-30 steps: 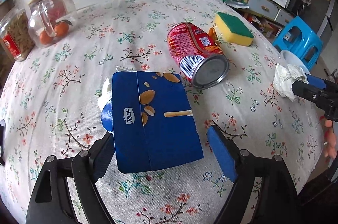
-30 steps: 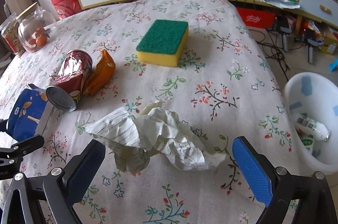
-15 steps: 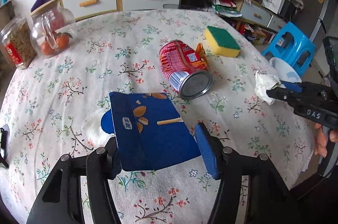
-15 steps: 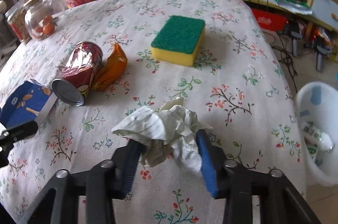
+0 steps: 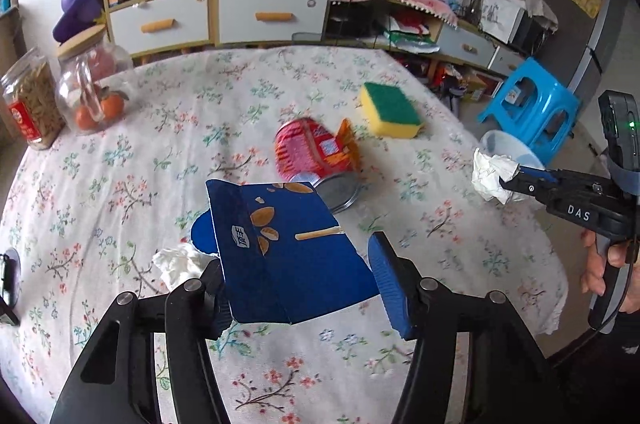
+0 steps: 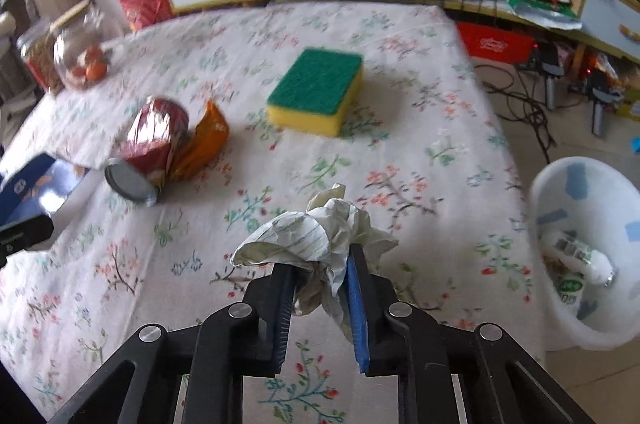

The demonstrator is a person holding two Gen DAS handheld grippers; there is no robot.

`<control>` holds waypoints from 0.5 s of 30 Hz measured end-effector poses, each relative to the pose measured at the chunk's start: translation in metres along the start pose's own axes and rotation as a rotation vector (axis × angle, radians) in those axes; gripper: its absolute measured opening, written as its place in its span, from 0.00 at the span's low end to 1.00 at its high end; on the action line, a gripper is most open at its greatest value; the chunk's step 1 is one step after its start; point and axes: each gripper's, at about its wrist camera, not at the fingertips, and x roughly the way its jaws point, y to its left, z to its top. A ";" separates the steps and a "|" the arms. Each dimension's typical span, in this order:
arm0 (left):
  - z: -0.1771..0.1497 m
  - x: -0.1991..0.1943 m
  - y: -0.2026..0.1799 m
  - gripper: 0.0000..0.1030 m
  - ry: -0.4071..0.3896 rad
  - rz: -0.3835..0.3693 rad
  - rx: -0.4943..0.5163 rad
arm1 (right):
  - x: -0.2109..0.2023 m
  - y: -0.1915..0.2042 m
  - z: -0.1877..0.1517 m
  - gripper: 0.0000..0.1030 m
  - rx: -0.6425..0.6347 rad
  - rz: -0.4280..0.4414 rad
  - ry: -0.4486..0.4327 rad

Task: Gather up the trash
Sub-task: 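Drop the tissue and blue box into the white bin with both grippers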

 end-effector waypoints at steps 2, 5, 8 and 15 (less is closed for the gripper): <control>0.005 -0.005 -0.006 0.60 -0.013 -0.015 0.003 | -0.010 -0.009 0.003 0.21 0.025 0.001 -0.023; 0.015 -0.009 -0.018 0.60 -0.028 -0.039 0.014 | -0.026 -0.024 0.006 0.21 0.073 -0.006 -0.055; 0.028 -0.008 -0.034 0.60 -0.037 -0.062 0.032 | -0.039 -0.048 0.009 0.21 0.142 -0.015 -0.084; 0.058 0.003 -0.078 0.60 -0.029 -0.153 0.061 | -0.054 -0.109 0.010 0.21 0.312 -0.035 -0.111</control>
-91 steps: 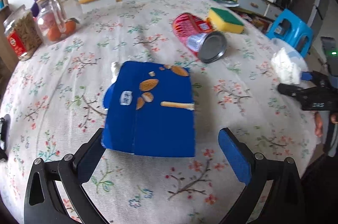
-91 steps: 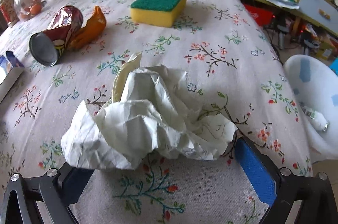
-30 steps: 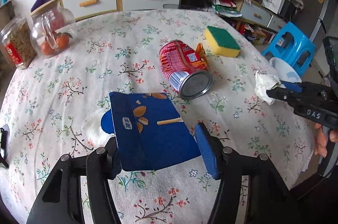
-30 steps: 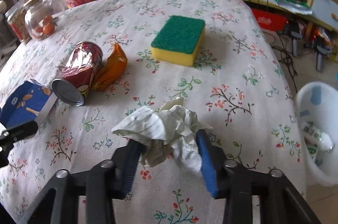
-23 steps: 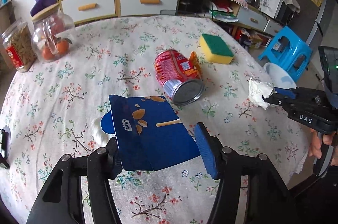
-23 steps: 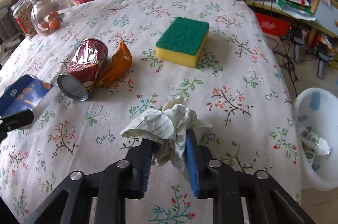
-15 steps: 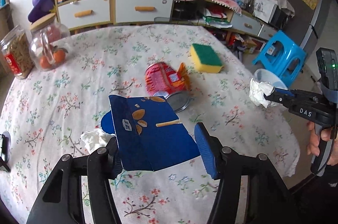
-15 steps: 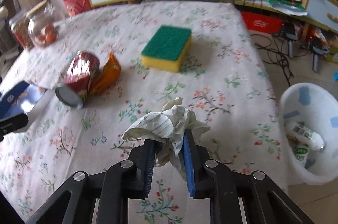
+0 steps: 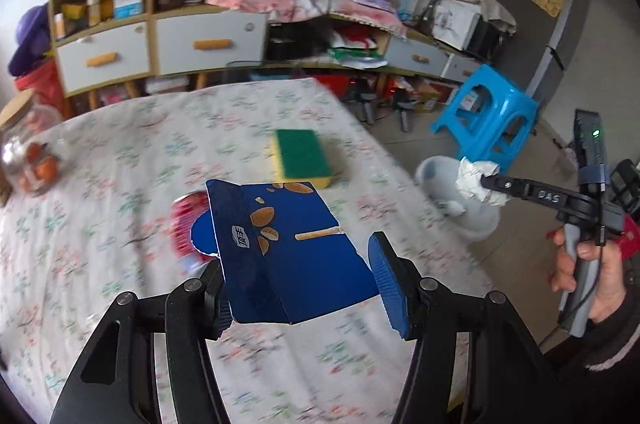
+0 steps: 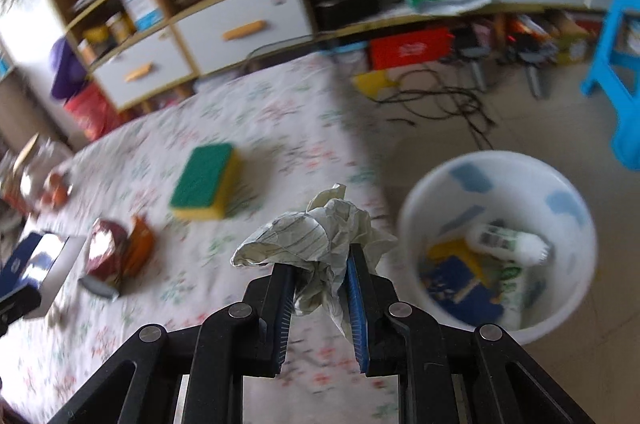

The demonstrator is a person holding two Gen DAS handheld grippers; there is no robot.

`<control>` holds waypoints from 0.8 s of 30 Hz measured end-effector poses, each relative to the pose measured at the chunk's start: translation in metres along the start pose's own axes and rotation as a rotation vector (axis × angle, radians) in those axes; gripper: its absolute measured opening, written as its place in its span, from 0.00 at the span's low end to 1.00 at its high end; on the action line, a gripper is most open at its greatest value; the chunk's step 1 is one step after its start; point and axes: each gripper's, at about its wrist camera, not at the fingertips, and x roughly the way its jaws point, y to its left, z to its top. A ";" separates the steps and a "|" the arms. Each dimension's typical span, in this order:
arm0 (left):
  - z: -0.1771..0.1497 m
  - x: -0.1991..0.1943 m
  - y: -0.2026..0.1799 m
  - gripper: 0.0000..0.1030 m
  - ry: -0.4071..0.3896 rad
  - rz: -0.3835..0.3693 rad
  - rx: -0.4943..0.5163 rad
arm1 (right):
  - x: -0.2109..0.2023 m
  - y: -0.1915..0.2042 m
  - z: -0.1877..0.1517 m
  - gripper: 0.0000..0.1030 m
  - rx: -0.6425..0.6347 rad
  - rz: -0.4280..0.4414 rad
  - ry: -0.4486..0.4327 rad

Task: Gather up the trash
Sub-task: 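Drop the tissue and blue box into the white bin with both grippers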

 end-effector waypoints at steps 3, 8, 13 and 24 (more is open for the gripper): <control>0.012 0.016 -0.019 0.60 0.019 -0.055 -0.004 | 0.001 -0.034 0.005 0.22 0.098 -0.005 0.014; 0.035 0.050 -0.055 0.60 0.066 -0.156 0.003 | 0.007 -0.081 0.009 0.22 0.208 -0.023 0.042; 0.053 0.084 -0.090 0.60 0.102 -0.199 0.035 | 0.007 -0.114 0.011 0.25 0.267 -0.035 0.048; 0.066 0.148 -0.148 0.61 0.164 -0.282 0.102 | -0.018 -0.163 0.018 0.64 0.413 -0.015 -0.009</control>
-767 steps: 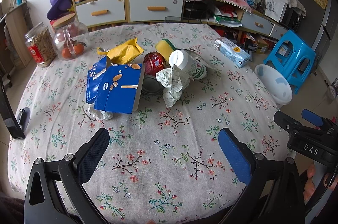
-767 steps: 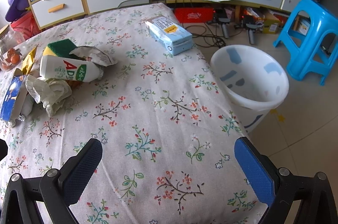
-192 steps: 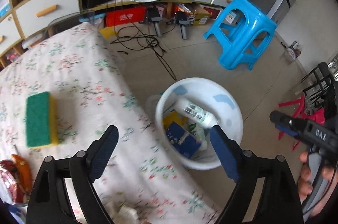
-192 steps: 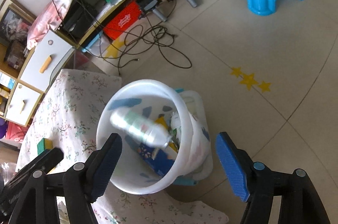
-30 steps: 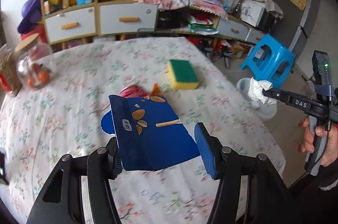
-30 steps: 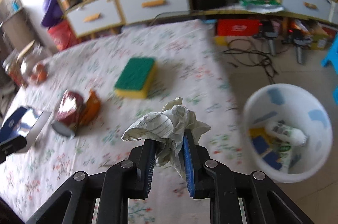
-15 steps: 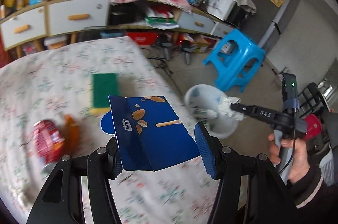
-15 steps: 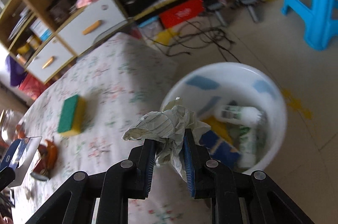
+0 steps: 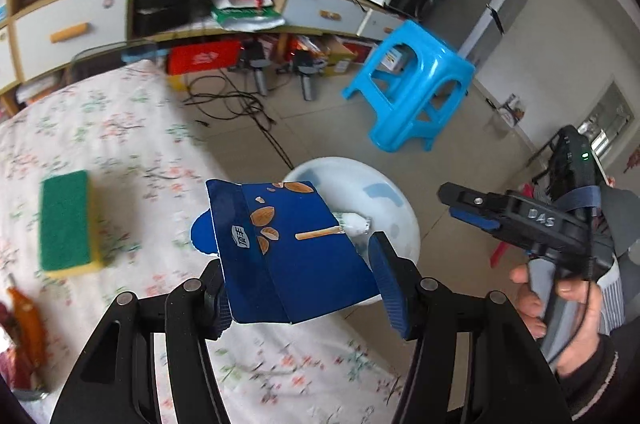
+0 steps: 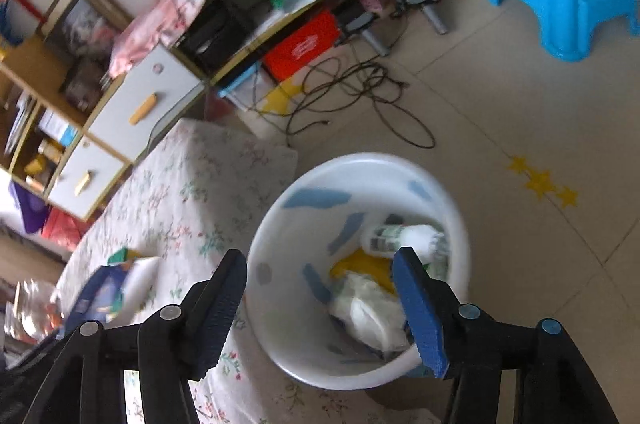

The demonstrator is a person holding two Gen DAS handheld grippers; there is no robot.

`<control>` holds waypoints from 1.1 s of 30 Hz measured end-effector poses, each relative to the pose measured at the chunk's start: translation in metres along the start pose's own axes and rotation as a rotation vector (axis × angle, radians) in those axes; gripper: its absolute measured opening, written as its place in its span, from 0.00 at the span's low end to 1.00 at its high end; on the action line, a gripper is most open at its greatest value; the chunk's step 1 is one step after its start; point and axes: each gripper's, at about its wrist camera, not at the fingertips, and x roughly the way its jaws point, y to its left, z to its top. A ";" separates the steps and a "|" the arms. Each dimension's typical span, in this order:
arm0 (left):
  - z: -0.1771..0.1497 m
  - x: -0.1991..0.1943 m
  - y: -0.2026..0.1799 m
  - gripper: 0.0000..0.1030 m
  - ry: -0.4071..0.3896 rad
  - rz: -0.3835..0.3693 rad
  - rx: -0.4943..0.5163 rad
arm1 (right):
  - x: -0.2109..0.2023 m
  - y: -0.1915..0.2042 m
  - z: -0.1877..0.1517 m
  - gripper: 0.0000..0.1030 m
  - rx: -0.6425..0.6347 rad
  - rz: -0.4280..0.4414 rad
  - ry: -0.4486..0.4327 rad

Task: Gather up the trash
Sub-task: 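Drop the tissue and blue box into the white bin with both grippers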

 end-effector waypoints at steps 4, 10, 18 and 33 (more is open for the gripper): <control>0.004 0.021 -0.015 0.61 0.025 -0.019 0.040 | -0.012 -0.014 0.003 0.64 0.030 -0.061 -0.002; 0.016 0.046 -0.036 0.63 0.061 -0.044 0.099 | -0.028 -0.038 0.003 0.64 0.104 -0.075 0.000; 0.029 0.056 -0.028 0.94 0.104 -0.020 0.003 | -0.039 -0.048 0.006 0.64 0.101 -0.134 -0.025; -0.012 -0.009 0.016 1.00 0.044 0.099 -0.009 | -0.035 -0.019 -0.002 0.69 0.023 -0.135 -0.009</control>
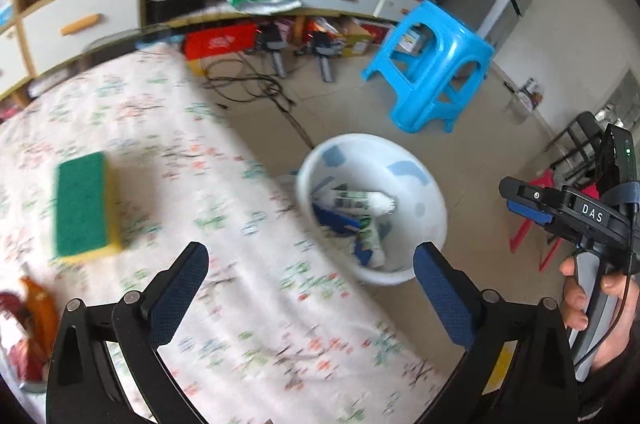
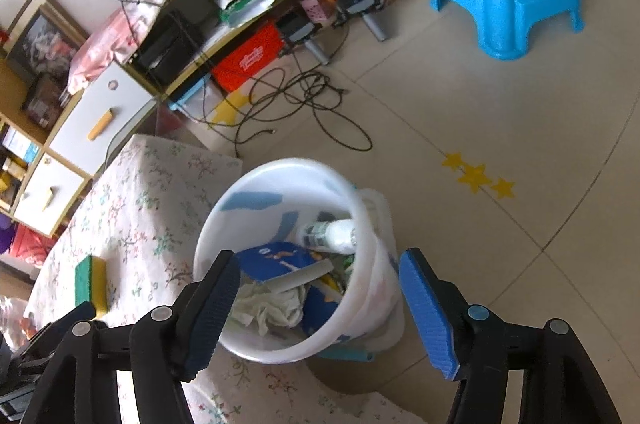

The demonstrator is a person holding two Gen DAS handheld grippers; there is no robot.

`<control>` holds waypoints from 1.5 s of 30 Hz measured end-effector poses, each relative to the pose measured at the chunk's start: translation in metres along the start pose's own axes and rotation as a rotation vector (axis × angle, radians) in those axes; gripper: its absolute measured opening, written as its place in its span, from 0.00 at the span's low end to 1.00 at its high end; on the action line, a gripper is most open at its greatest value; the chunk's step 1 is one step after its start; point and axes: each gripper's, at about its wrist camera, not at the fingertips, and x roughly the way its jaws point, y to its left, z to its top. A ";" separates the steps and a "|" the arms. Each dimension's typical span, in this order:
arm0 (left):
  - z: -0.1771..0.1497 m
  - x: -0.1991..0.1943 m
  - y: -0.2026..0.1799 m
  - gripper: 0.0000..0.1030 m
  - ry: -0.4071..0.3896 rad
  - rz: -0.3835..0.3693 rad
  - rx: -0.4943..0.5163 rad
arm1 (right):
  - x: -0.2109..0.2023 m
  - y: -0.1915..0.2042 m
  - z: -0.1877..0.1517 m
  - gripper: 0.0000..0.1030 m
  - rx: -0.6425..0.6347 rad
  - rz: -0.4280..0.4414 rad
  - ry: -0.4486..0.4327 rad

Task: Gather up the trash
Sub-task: 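Drop the tissue and blue box into the white bin with both grippers, then grasp the red can with the left gripper while the right gripper grasps the sponge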

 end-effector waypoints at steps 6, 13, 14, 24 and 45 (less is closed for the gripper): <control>-0.031 -0.041 0.038 1.00 -0.017 0.044 -0.071 | 0.007 0.025 -0.015 0.74 -0.057 -0.001 0.024; -0.070 -0.080 0.104 1.00 0.002 0.139 -0.215 | 0.023 0.061 -0.036 0.79 -0.148 -0.016 0.068; -0.074 -0.085 0.114 1.00 -0.002 0.161 -0.236 | 0.025 0.065 -0.038 0.79 -0.153 -0.015 0.073; -0.098 -0.103 0.191 1.00 0.045 0.339 -0.394 | 0.050 0.124 -0.062 0.84 -0.266 -0.018 0.114; -0.086 -0.070 0.236 0.60 0.077 0.101 -0.531 | 0.128 0.251 -0.093 0.84 -0.425 0.028 0.206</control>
